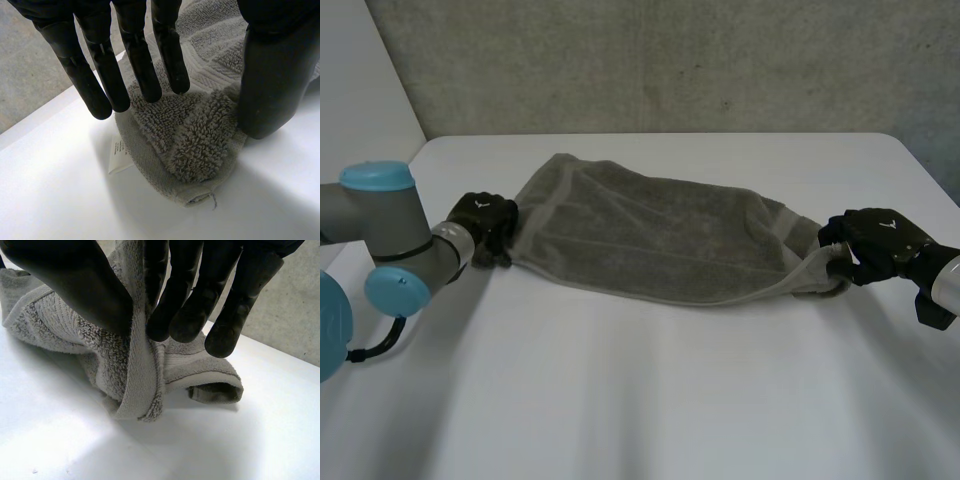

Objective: Fold the towel.

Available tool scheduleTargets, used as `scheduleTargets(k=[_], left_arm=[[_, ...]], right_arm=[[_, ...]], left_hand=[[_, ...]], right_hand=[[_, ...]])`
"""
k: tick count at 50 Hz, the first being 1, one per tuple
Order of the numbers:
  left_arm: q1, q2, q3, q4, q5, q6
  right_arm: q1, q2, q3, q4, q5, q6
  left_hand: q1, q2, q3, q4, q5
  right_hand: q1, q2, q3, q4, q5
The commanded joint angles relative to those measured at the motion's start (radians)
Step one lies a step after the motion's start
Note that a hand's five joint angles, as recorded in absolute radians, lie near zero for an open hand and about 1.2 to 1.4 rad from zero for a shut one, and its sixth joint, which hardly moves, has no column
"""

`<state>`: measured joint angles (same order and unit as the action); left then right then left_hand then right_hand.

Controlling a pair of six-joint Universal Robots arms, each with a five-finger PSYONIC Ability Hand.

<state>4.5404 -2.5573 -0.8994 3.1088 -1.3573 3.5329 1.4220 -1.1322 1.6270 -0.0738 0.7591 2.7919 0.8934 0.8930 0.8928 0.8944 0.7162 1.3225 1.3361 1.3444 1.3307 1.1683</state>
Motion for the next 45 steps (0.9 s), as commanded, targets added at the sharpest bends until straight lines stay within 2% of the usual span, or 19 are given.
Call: scheduleTargets(k=[1, 23, 26, 28, 29, 30, 32, 39, 45], left_arm=[[0.0, 0.006, 0.008, -0.009, -0.003, -0.066], [0.0, -0.004, 0.014, 0.011, -0.005, -0.118], [0.0, -0.006, 0.013, 0.011, -0.003, -0.118], [0.0, -0.006, 0.01, 0.01, -0.003, -0.12], [0.0, -0.006, 0.01, 0.01, -0.003, -0.12], [0.0, -0.006, 0.008, 0.008, -0.002, -0.121], [0.0, -0.006, 0.007, 0.008, -0.002, -0.12], [-0.003, 0.006, 0.005, 0.004, -0.011, -0.118], [-0.009, 0.098, -0.024, 0.005, -0.011, -0.157]], right_arm=[[0.0, -0.001, 0.005, -0.001, -0.001, 0.0], [0.0, -0.001, 0.007, -0.001, -0.001, 0.0], [0.0, -0.001, 0.007, -0.001, -0.003, 0.0], [0.0, -0.001, 0.007, -0.001, -0.003, 0.0], [0.0, -0.001, 0.007, -0.001, -0.003, 0.0], [0.0, -0.001, 0.007, -0.001, -0.003, 0.0], [0.0, -0.001, 0.007, -0.001, -0.003, 0.0], [0.0, -0.001, 0.007, -0.001, -0.003, 0.0], [0.0, -0.005, 0.007, 0.0, -0.003, 0.0]], left_hand=[[0.028, 0.028, 0.028, 0.027, 0.03], [0.116, 0.116, 0.116, 0.115, 0.118], [0.171, 0.172, 0.172, 0.171, 0.174], [0.332, 0.332, 0.333, 0.331, 0.335], [0.333, 0.333, 0.334, 0.332, 0.336], [0.464, 0.464, 0.464, 0.463, 0.466], [0.502, 0.503, 0.503, 0.502, 0.505], [0.503, 0.503, 0.503, 0.502, 0.506], [0.503, 0.503, 0.503, 0.502, 0.506]], right_hand=[[0.074, 0.06, 0.052, 0.066, 0.053], [0.074, 0.06, 0.052, 0.066, 0.053], [0.074, 0.06, 0.052, 0.066, 0.053], [0.074, 0.06, 0.052, 0.066, 0.053], [0.074, 0.06, 0.052, 0.066, 0.053], [0.074, 0.06, 0.052, 0.066, 0.053], [0.074, 0.06, 0.052, 0.066, 0.053], [0.074, 0.06, 0.052, 0.066, 0.053], [0.074, 0.06, 0.052, 0.066, 0.053]])
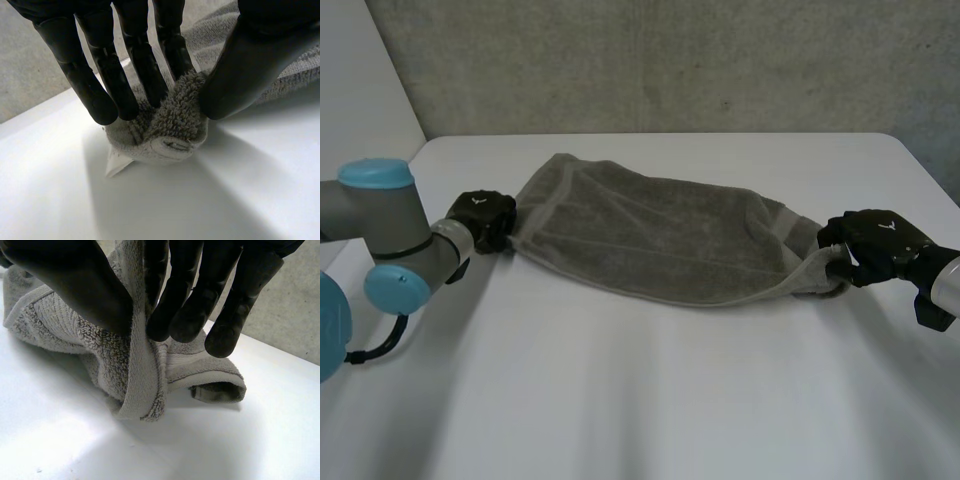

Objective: Fold the towel.

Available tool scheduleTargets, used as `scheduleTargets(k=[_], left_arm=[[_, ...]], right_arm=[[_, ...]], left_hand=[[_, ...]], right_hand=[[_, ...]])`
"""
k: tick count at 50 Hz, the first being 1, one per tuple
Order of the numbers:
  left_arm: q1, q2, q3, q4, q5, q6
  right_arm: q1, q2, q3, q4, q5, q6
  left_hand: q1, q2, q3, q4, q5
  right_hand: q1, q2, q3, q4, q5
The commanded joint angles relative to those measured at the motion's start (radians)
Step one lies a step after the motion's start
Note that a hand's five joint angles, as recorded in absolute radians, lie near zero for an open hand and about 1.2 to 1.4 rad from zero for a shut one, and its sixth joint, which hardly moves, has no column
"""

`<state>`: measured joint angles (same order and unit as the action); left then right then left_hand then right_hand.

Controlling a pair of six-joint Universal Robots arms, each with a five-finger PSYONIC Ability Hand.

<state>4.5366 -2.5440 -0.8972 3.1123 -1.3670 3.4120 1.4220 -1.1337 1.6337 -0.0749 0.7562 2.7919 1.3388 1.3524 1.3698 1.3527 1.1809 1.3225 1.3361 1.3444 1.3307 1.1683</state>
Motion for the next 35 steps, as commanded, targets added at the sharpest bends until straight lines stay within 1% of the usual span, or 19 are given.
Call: scheduleTargets(k=[1, 7, 11, 12, 14, 17, 19, 20, 22, 23, 24, 25, 27, 28, 30, 31, 32, 33, 35], left_arm=[[-0.004, 0.114, -0.046, 0.005, 0.0, -0.054], [-0.002, 0.212, -0.153, 0.009, 0.006, -0.076], [0.004, 0.289, -0.264, 0.012, 0.011, -0.077], [0.004, 0.289, -0.264, 0.012, 0.011, -0.077], [0.015, 0.359, -0.343, 0.026, 0.017, -0.079], [0.022, 0.392, -0.385, 0.042, 0.017, -0.077], [0.047, 0.457, -0.465, 0.068, 0.02, -0.074], [0.047, 0.458, -0.465, 0.068, 0.02, -0.074], [0.079, 0.531, -0.535, 0.069, 0.026, -0.076], [0.079, 0.531, -0.536, 0.069, 0.026, -0.076], [0.087, 0.566, -0.574, 0.068, 0.037, -0.076], [0.087, 0.567, -0.574, 0.068, 0.037, -0.076], [0.102, 0.635, -0.661, 0.068, 0.081, -0.079], [0.102, 0.636, -0.661, 0.068, 0.082, -0.079], [0.131, 0.72, -0.757, 0.066, 0.13, -0.082], [0.131, 0.72, -0.758, 0.066, 0.131, -0.082], [0.147, 0.769, -0.808, 0.066, 0.153, -0.082], [0.147, 0.769, -0.809, 0.066, 0.154, -0.082], [0.177, 0.876, -0.897, 0.068, 0.193, -0.083]], right_arm=[[0.0, -0.006, 0.0, 0.003, 0.0, 0.0], [-0.003, -0.031, -0.015, 0.021, -0.001, 0.003], [-0.006, -0.115, -0.032, 0.084, -0.005, 0.006], [-0.006, -0.115, -0.032, 0.084, -0.005, 0.006], [-0.012, -0.178, -0.055, 0.165, -0.014, 0.005], [-0.011, -0.201, -0.071, 0.213, -0.017, 0.005], [-0.014, -0.236, -0.109, 0.314, -0.02, 0.002], [-0.014, -0.236, -0.109, 0.314, -0.02, 0.002], [-0.049, -0.256, -0.129, 0.41, -0.021, -0.034], [-0.049, -0.256, -0.129, 0.411, -0.021, -0.034], [-0.079, -0.262, -0.129, 0.458, -0.021, -0.067], [-0.08, -0.262, -0.129, 0.458, -0.021, -0.068], [-0.123, -0.276, -0.126, 0.567, -0.027, -0.165], [-0.123, -0.276, -0.126, 0.567, -0.028, -0.166], [-0.158, -0.284, -0.115, 0.694, -0.06, -0.288], [-0.158, -0.284, -0.115, 0.695, -0.06, -0.288], [-0.181, -0.284, -0.107, 0.76, -0.086, -0.355], [-0.181, -0.284, -0.107, 0.761, -0.086, -0.356], [-0.247, -0.291, -0.088, 0.909, -0.151, -0.513]], left_hand=[[0.058, 0.044, 0.026, 0.044, 0.041], [0.058, 0.044, 0.026, 0.044, 0.041], [0.058, 0.044, 0.026, 0.044, 0.041], [0.058, 0.044, 0.026, 0.044, 0.041], [0.058, 0.044, 0.026, 0.044, 0.041], [0.058, 0.044, 0.026, 0.044, 0.041], [0.058, 0.044, 0.026, 0.044, 0.041], [0.058, 0.044, 0.026, 0.044, 0.041], [0.058, 0.044, 0.026, 0.044, 0.041], [0.058, 0.044, 0.026, 0.044, 0.041], [0.058, 0.044, 0.026, 0.044, 0.041], [0.058, 0.044, 0.026, 0.044, 0.041], [0.058, 0.044, 0.026, 0.044, 0.041], [0.058, 0.044, 0.026, 0.044, 0.041], [0.058, 0.044, 0.026, 0.044, 0.041], [0.058, 0.044, 0.026, 0.044, 0.041], [0.058, 0.044, 0.026, 0.044, 0.041], [0.058, 0.044, 0.026, 0.044, 0.041], [0.058, 0.044, 0.026, 0.044, 0.041]], right_hand=[[0.074, 0.06, 0.052, 0.066, 0.053], [0.074, 0.06, 0.052, 0.066, 0.053], [0.074, 0.06, 0.052, 0.066, 0.053], [0.074, 0.06, 0.052, 0.066, 0.053], [0.074, 0.06, 0.052, 0.066, 0.053], [0.074, 0.06, 0.052, 0.066, 0.053], [0.074, 0.06, 0.052, 0.066, 0.053], [0.074, 0.06, 0.052, 0.066, 0.053], [0.074, 0.06, 0.052, 0.066, 0.053], [0.074, 0.06, 0.052, 0.066, 0.053], [0.074, 0.06, 0.052, 0.066, 0.053], [0.074, 0.06, 0.052, 0.066, 0.053], [0.074, 0.06, 0.052, 0.066, 0.053], [0.074, 0.06, 0.052, 0.066, 0.053], [0.074, 0.06, 0.052, 0.066, 0.053], [0.074, 0.06, 0.052, 0.066, 0.053], [0.074, 0.06, 0.052, 0.066, 0.053], [0.074, 0.06, 0.052, 0.066, 0.053], [0.074, 0.06, 0.052, 0.066, 0.053]])
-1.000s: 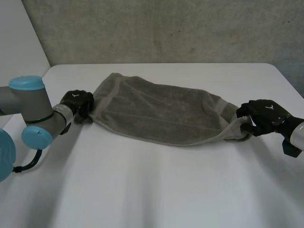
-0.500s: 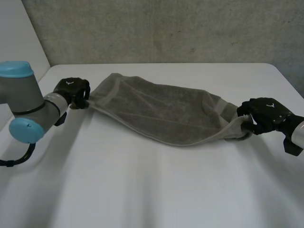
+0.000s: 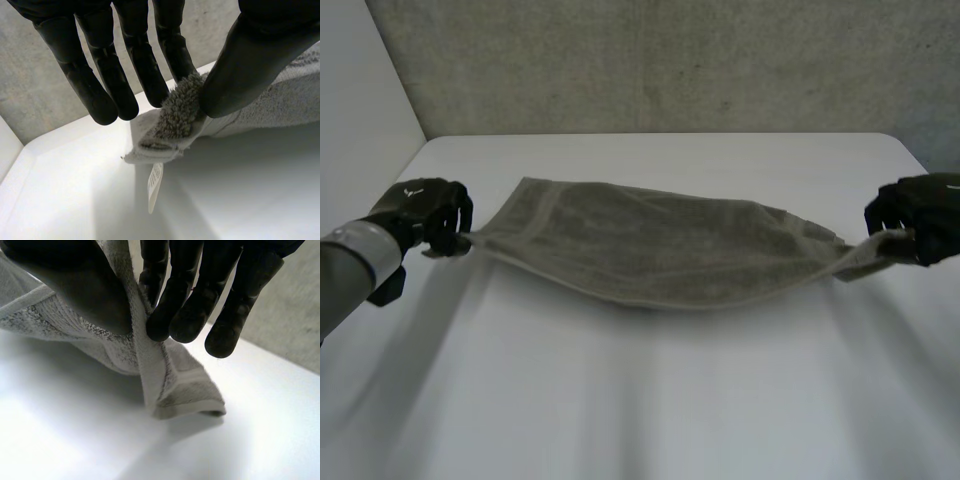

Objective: Fold the towel.

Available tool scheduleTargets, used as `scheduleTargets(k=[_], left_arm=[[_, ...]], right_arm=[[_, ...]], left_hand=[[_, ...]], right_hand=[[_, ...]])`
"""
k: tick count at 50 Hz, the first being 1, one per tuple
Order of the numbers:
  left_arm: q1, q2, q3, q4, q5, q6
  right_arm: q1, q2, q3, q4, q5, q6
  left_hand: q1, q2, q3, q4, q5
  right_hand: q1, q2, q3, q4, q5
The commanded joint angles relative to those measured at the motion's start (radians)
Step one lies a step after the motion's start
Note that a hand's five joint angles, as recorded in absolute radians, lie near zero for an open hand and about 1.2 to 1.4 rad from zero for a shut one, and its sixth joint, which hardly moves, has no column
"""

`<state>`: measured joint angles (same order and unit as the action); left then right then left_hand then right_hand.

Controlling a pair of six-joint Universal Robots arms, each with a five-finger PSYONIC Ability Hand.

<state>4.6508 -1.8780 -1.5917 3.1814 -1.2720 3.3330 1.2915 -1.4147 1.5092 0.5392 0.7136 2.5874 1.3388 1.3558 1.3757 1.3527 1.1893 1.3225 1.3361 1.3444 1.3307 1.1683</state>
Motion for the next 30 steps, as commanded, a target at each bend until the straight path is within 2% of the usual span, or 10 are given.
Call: scheduleTargets(k=[1, 3, 4, 6, 13, 17, 20, 22, 23, 30], left_arm=[[0.063, 0.211, -0.203, -0.001, 0.098, -0.004], [0.104, 0.32, -0.267, -0.001, 0.138, -0.016], [0.105, 0.321, -0.267, -0.001, 0.138, -0.017], [0.124, 0.37, -0.289, -0.003, 0.16, -0.03], [0.141, 0.459, -0.318, 0.008, 0.226, -0.13], [0.131, 0.422, -0.309, 0.042, 0.221, -0.133], [0.094, 0.292, -0.266, 0.095, 0.209, -0.135], [0.05, 0.156, -0.177, 0.104, 0.188, -0.133], [0.049, 0.155, -0.177, 0.104, 0.187, -0.133], [-0.013, -0.134, 0.103, 0.068, 0.03, -0.127]], right_arm=[[-0.116, -0.01, 0.037, 0.295, -0.109, -0.309], [-0.2, -0.032, 0.036, 0.457, -0.193, -0.479], [-0.201, -0.032, 0.035, 0.458, -0.194, -0.48], [-0.292, -0.052, 0.013, 0.614, -0.3, -0.619], [-0.386, -0.059, 0.002, 0.82, -0.466, -0.803], [-0.37, -0.053, 0.037, 0.825, -0.47, -0.852], [-0.305, -0.016, 0.039, 0.821, -0.465, -0.859], [-0.226, 0.08, 0.011, 0.82, -0.461, -0.857], [-0.225, 0.08, 0.011, 0.82, -0.46, -0.857], [-0.127, 0.27, -0.087, 0.82, -0.434, -0.845]], left_hand=[[0.058, 0.04, 0.021, 0.044, 0.032], [0.058, 0.04, 0.021, 0.044, 0.032], [0.058, 0.04, 0.021, 0.044, 0.032], [0.058, 0.04, 0.021, 0.044, 0.032], [0.058, 0.04, 0.021, 0.044, 0.032], [0.058, 0.04, 0.021, 0.044, 0.032], [0.058, 0.04, 0.021, 0.044, 0.032], [0.058, 0.04, 0.021, 0.044, 0.032], [0.058, 0.04, 0.021, 0.044, 0.032], [0.058, 0.04, 0.021, 0.044, 0.032]], right_hand=[[0.074, 0.06, 0.052, 0.066, 0.053], [0.074, 0.06, 0.052, 0.066, 0.053], [0.074, 0.06, 0.052, 0.066, 0.053], [0.074, 0.06, 0.052, 0.066, 0.053], [0.074, 0.06, 0.052, 0.066, 0.053], [0.074, 0.06, 0.052, 0.066, 0.053], [0.074, 0.06, 0.052, 0.066, 0.053], [0.074, 0.06, 0.052, 0.066, 0.053], [0.074, 0.06, 0.052, 0.066, 0.053], [0.074, 0.06, 0.052, 0.066, 0.053]])
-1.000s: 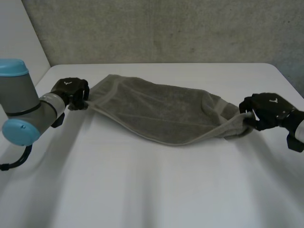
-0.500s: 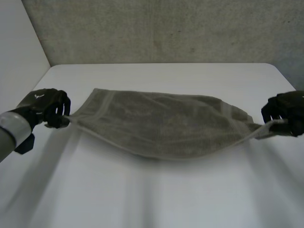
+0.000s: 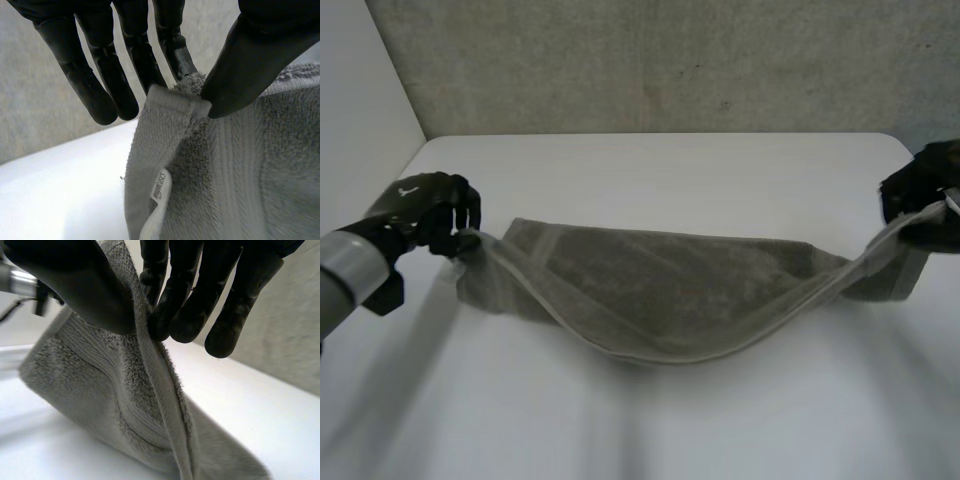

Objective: Fold the towel.

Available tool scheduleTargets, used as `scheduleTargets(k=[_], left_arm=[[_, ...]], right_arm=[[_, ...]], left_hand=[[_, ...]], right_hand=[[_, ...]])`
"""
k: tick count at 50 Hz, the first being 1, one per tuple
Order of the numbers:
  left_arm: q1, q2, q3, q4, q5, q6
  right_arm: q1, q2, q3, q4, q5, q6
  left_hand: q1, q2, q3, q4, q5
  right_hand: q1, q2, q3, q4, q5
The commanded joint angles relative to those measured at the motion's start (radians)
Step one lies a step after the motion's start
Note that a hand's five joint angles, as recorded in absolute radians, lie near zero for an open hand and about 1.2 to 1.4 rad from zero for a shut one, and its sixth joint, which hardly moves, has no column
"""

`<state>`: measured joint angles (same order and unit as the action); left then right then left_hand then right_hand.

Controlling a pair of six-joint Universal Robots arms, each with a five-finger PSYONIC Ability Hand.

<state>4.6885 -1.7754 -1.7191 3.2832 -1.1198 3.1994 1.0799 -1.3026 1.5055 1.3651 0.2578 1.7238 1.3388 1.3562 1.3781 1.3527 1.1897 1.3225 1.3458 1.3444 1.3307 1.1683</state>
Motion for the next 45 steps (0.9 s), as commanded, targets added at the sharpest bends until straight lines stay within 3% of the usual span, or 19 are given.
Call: scheduleTargets(k=[1, 9, 23, 28, 30, 31, 33, 34, 36, 38, 45], left_arm=[[-0.051, -0.237, 0.231, -0.034, -0.123, 0.007], [-0.111, -0.441, 0.551, -0.189, -0.15, 0.002], [-0.146, -0.446, 0.65, -0.226, -0.152, 0.002], [-0.149, -0.443, 0.651, -0.228, -0.152, 0.002], [-0.149, -0.443, 0.656, -0.226, -0.152, 0.002], [-0.149, -0.443, 0.656, -0.226, -0.152, 0.002], [-0.149, -0.447, 0.661, -0.228, -0.152, 0.001], [-0.149, -0.447, 0.661, -0.228, -0.152, 0.001], [-0.149, -0.453, 0.662, -0.228, -0.152, 0.002], [-0.149, -0.457, 0.664, -0.228, -0.152, 0.002], [-0.149, -0.498, 0.684, -0.226, -0.187, 0.005]], right_arm=[[0.084, 0.158, -0.083, -0.006, 0.021, 0.019], [0.109, 0.299, -0.25, -0.008, 0.031, 0.092], [0.112, 0.321, -0.304, -0.072, 0.09, 0.117], [0.123, 0.321, -0.321, -0.189, 0.156, 0.211], [0.144, 0.312, -0.346, -0.332, 0.251, 0.345], [0.144, 0.312, -0.346, -0.333, 0.251, 0.346], [0.182, 0.298, -0.36, -0.52, 0.375, 0.512], [0.183, 0.298, -0.36, -0.521, 0.376, 0.513], [0.213, 0.273, -0.355, -0.676, 0.502, 0.624], [0.218, 0.269, -0.347, -0.726, 0.549, 0.655], [0.227, 0.273, -0.301, -0.755, 0.567, 0.662]], left_hand=[[0.057, 0.04, 0.018, 0.044, 0.032], [0.057, 0.04, 0.018, 0.044, 0.032], [0.057, 0.04, 0.018, 0.044, 0.032], [0.057, 0.04, 0.018, 0.044, 0.032], [0.057, 0.04, 0.018, 0.044, 0.032], [0.057, 0.04, 0.018, 0.044, 0.032], [0.057, 0.04, 0.018, 0.044, 0.032], [0.057, 0.04, 0.018, 0.044, 0.032], [0.057, 0.04, 0.018, 0.044, 0.032], [0.057, 0.04, 0.018, 0.044, 0.032], [0.057, 0.04, 0.018, 0.044, 0.032]], right_hand=[[0.074, 0.05, 0.052, 0.066, 0.053], [0.074, 0.05, 0.052, 0.066, 0.053], [0.074, 0.05, 0.052, 0.066, 0.053], [0.074, 0.05, 0.052, 0.066, 0.053], [0.074, 0.05, 0.052, 0.066, 0.053], [0.074, 0.05, 0.052, 0.066, 0.053], [0.074, 0.05, 0.052, 0.066, 0.053], [0.074, 0.05, 0.052, 0.066, 0.053], [0.074, 0.05, 0.052, 0.066, 0.053], [0.074, 0.05, 0.052, 0.066, 0.053], [0.074, 0.05, 0.052, 0.066, 0.053]])
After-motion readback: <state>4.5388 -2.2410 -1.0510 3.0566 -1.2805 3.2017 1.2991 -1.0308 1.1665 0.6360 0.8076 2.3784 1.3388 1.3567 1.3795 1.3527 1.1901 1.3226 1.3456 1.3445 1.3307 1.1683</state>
